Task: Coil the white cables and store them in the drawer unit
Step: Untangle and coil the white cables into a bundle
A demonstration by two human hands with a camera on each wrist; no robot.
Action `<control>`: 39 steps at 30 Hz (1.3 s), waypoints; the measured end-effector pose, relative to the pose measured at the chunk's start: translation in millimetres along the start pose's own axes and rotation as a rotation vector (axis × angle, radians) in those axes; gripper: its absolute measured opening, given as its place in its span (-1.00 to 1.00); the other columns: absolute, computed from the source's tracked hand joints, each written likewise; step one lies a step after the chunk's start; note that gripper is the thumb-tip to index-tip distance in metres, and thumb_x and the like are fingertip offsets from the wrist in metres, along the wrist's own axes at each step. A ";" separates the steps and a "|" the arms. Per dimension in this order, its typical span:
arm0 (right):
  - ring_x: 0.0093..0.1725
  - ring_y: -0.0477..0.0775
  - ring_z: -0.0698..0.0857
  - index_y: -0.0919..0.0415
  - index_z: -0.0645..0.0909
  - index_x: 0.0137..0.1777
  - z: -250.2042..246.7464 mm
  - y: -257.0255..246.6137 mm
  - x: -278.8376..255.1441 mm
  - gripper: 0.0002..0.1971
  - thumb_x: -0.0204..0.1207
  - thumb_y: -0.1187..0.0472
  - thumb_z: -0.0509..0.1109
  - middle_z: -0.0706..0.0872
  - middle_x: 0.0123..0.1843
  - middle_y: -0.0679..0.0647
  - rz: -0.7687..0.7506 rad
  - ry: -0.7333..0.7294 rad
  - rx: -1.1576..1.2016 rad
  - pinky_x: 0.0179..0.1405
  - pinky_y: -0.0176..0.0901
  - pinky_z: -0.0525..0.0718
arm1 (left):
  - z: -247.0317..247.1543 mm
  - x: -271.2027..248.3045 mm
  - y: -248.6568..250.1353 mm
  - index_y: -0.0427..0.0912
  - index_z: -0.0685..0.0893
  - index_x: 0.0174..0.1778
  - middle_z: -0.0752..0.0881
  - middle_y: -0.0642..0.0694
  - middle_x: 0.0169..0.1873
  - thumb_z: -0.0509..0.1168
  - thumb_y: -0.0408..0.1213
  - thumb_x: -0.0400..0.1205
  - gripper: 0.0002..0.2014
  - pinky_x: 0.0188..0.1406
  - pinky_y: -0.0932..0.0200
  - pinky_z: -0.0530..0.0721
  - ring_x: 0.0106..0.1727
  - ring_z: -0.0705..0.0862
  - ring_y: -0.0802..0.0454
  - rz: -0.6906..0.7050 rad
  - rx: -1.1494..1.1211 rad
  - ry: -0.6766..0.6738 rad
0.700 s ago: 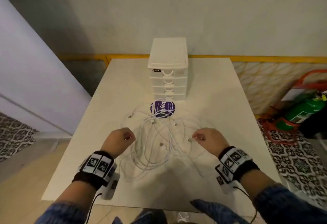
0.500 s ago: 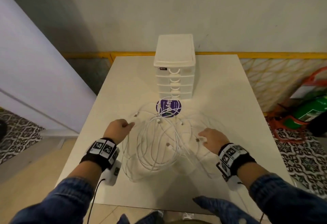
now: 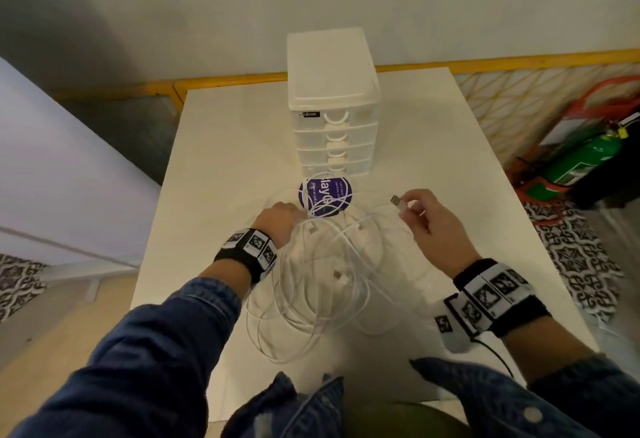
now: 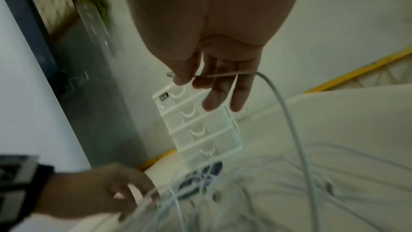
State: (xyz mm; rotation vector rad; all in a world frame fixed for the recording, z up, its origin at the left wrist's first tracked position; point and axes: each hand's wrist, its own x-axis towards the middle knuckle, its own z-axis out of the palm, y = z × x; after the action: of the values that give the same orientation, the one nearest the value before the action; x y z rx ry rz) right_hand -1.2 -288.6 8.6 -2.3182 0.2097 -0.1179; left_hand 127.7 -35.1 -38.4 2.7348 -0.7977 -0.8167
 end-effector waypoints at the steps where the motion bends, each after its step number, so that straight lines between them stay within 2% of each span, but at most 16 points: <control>1: -0.44 -0.16 0.56 -0.01 0.46 0.09 -4.4 -5.5 -5.1 -0.86 0.56 0.14 0.29 0.57 -0.34 -0.04 -0.043 0.053 0.016 -0.39 -0.45 0.46 | 7.9 -0.5 0.5 -0.14 0.65 0.30 0.61 -0.27 0.25 -0.03 -0.04 0.44 -0.41 0.25 -0.12 0.53 0.27 0.55 -0.27 0.010 0.067 -0.039; 4: -0.43 -0.18 0.53 -0.07 0.53 0.13 -10.4 -24.6 4.6 -0.77 0.50 0.13 0.38 0.46 -0.44 -0.08 -0.075 -0.003 -0.031 -0.41 -0.46 0.41 | 7.6 8.3 -10.8 -0.10 0.66 0.28 0.61 -0.24 0.22 0.17 -0.22 0.62 -0.67 0.21 -0.06 0.52 0.24 0.55 -0.24 -0.008 0.047 0.110; 7: -0.48 -0.17 0.48 -0.02 0.65 0.04 9.0 -23.5 5.1 -0.84 0.49 0.18 0.36 0.43 -0.52 -0.13 -0.034 -0.149 -0.210 -0.41 -0.27 0.37 | 7.5 13.4 -16.6 -0.17 0.65 0.23 0.60 -0.25 0.21 0.24 -0.29 0.61 -0.72 0.21 -0.09 0.49 0.24 0.51 -0.23 0.009 0.096 0.146; 10: -0.25 -0.04 0.58 0.00 0.68 0.03 24.1 -13.8 -0.9 -0.84 0.53 0.10 0.30 0.60 -0.33 -0.15 0.069 -0.313 -0.308 -0.36 -0.22 0.40 | 6.8 15.2 -19.8 -0.13 0.63 0.22 0.64 -0.20 0.20 0.22 -0.24 0.62 -0.73 0.20 -0.07 0.51 0.23 0.55 -0.21 0.036 0.099 0.144; 13: -0.13 0.07 0.65 0.05 0.69 0.01 34.1 -7.2 -8.0 -0.81 0.55 0.10 0.24 0.77 -0.11 -0.01 0.089 -0.399 -0.352 -0.26 -0.17 0.53 | 6.2 14.3 -24.4 -0.10 0.69 0.19 0.66 -0.23 0.14 0.21 -0.24 0.64 -0.75 0.10 -0.05 0.48 0.19 0.56 -0.24 0.012 0.100 0.201; 15: -0.08 0.11 0.68 0.07 0.69 -0.03 39.4 -1.8 -9.6 -0.80 0.54 0.10 0.23 0.78 -0.05 0.04 0.093 -0.428 -0.396 -0.17 -0.12 0.56 | 2.9 10.6 -27.5 -0.14 0.74 0.12 0.63 -0.28 0.10 0.23 -0.28 0.64 -0.78 0.06 -0.08 0.49 0.16 0.55 -0.29 -0.027 0.064 0.286; 17: -0.10 0.11 0.65 0.09 0.69 -0.04 43.7 3.7 -9.3 -0.80 0.53 0.10 0.23 0.78 -0.02 0.08 0.092 -0.500 -0.426 -0.18 -0.14 0.53 | -2.8 6.1 -30.6 -0.23 0.76 0.02 0.60 -0.32 0.09 0.28 -0.33 0.61 -0.83 0.04 -0.12 0.54 0.12 0.56 -0.31 -0.050 -0.016 0.396; 20: 0.03 0.17 0.66 0.12 0.68 0.10 48.0 7.7 -12.2 -0.76 0.50 0.12 0.29 0.74 0.07 0.12 0.103 -0.635 -0.467 -0.07 -0.09 0.54 | -14.5 -4.4 -30.7 -0.34 0.72 -0.03 0.66 -0.33 0.05 0.28 -0.42 0.60 -0.86 0.07 -0.07 0.58 0.07 0.63 -0.29 -0.031 -0.202 0.532; 22: 0.04 0.17 0.67 0.09 0.67 0.08 46.6 12.1 -14.2 -0.78 0.48 0.18 0.29 0.74 0.07 0.11 0.137 -0.560 -0.425 -0.04 -0.07 0.57 | -23.6 -13.0 -27.4 -0.31 0.66 0.01 0.73 -0.30 -0.07 0.22 -0.39 0.64 -0.86 0.01 -0.02 0.61 -0.06 0.69 -0.28 -0.037 -0.341 0.593; 25: -0.06 0.18 0.66 0.08 0.64 -0.06 32.9 20.6 -9.3 -0.87 0.48 0.24 0.28 0.70 -0.09 0.09 0.226 -0.340 -0.302 -0.14 -0.10 0.55 | -31.8 -26.1 -21.4 -0.24 0.59 0.08 0.72 -0.26 -0.22 0.19 -0.29 0.68 -0.85 -0.12 -0.01 0.63 -0.24 0.67 -0.25 -0.059 -0.432 0.659; 26: -0.09 0.18 0.65 0.07 0.62 -0.10 27.8 24.4 -7.3 -0.87 0.48 0.27 0.27 0.68 -0.14 0.07 0.248 -0.327 -0.286 -0.17 -0.11 0.52 | -32.8 -28.8 -19.4 -0.22 0.62 0.06 0.71 -0.28 -0.22 0.21 -0.28 0.66 -0.85 -0.12 -0.02 0.63 -0.23 0.65 -0.25 -0.039 -0.415 0.667; 28: -0.08 0.15 0.65 0.06 0.66 -0.10 23.5 33.8 -5.4 -0.80 0.46 0.32 0.23 0.70 -0.10 0.06 0.240 -0.425 -0.322 -0.15 -0.12 0.53 | -31.9 -32.0 -13.8 -0.18 0.71 0.01 0.70 -0.27 -0.18 0.29 -0.28 0.62 -0.87 -0.05 -0.03 0.63 -0.18 0.65 -0.21 0.033 -0.362 0.604; 32: 0.16 0.16 0.64 0.04 0.62 0.19 35.1 43.4 -9.5 -0.69 0.45 0.20 0.34 0.70 0.21 0.09 0.141 -0.690 -0.471 0.13 -0.04 0.59 | -25.5 -36.4 -3.3 -0.06 0.79 -0.05 0.71 -0.16 -0.17 0.38 -0.22 0.56 -0.88 0.02 0.01 0.64 -0.11 0.69 -0.13 0.070 -0.347 0.458; 34: 0.17 0.16 0.64 0.07 0.62 0.22 39.0 44.0 -10.7 -0.67 0.45 0.08 0.39 0.68 0.21 0.09 0.110 -0.705 -0.545 0.10 -0.05 0.56 | -24.9 -41.0 -0.6 -0.03 0.71 0.09 0.71 -0.09 -0.17 0.36 -0.20 0.57 -0.82 -0.02 0.10 0.60 -0.11 0.70 -0.13 0.019 -0.388 0.473; 36: 0.11 0.13 0.63 0.12 0.62 0.19 36.8 44.5 -10.7 -0.65 0.44 0.01 0.41 0.62 0.14 0.05 0.117 -0.655 -0.553 0.01 -0.08 0.52 | -26.0 -47.0 -0.1 -0.03 0.47 0.34 0.69 -0.12 -0.20 0.32 -0.14 0.60 -0.61 -0.06 0.08 0.57 -0.15 0.67 -0.14 -0.080 -0.419 0.454; 39: 0.05 0.13 0.64 0.14 0.64 0.08 23.4 39.9 -7.9 -0.74 0.45 0.04 0.43 0.51 0.16 -0.04 0.045 -0.574 -0.461 -0.02 -0.10 0.51 | -25.7 -50.1 -8.6 -0.08 0.29 0.48 0.73 -0.19 -0.18 0.09 -0.27 0.68 -0.59 0.06 -0.01 0.54 0.02 0.67 -0.26 -0.225 -0.530 0.322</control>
State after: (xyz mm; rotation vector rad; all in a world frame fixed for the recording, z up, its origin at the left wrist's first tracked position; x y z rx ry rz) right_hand -10.0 -297.4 -36.6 -2.6831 -0.0083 0.6770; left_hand 110.4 -0.3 3.3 2.3986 -0.1739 -0.5064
